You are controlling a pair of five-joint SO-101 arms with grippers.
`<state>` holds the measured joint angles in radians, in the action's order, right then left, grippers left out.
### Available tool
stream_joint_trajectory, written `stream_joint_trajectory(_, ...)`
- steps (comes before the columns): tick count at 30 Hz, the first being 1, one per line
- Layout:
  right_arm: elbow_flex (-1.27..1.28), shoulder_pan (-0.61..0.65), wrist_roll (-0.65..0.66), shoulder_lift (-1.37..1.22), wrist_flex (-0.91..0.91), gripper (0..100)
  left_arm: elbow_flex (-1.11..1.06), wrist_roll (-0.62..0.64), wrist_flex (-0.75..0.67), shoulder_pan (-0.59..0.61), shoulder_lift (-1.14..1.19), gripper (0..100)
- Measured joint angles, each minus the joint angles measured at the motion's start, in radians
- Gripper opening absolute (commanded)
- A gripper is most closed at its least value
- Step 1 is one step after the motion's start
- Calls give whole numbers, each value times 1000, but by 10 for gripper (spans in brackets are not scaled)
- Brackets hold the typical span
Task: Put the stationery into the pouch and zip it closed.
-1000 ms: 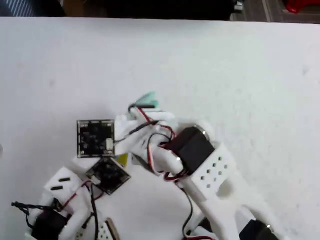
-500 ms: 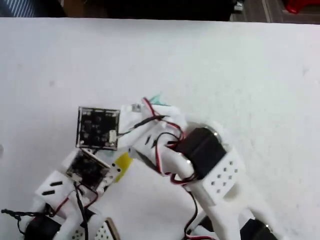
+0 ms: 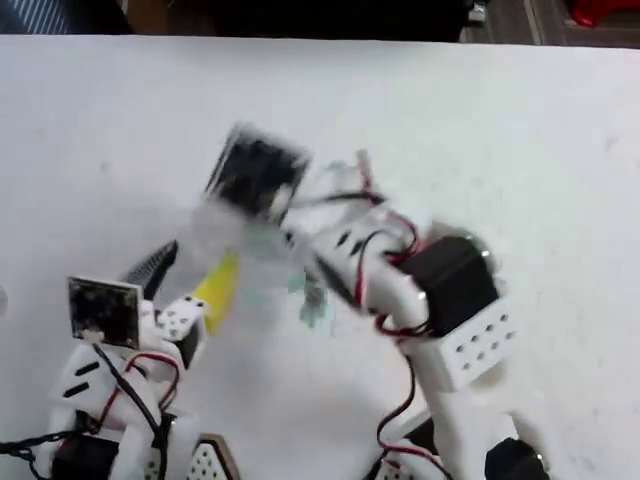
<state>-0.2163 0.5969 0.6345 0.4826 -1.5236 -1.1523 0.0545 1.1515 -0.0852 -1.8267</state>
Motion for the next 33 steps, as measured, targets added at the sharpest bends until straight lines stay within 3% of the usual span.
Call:
stream_joint_trajectory(5,-3,-54,-310,0,37,18,0,15,-6,40,0,256)
stream_joint_trajectory(10,-3,112,-572,0,37,18,-20,15,-15,0,0,256)
stream_joint_trajectory(15,-3,199,-605,-3,37,18,-103,-34,-97,-44,0,256)
stream_joint_trajectory(27,-11,160,-710,-181,95,18,-117,-38,-81,-204,2,255)
stream_joint_trajectory(33,-43,164,-730,-198,98,18,-104,-11,-81,-218,2,255)
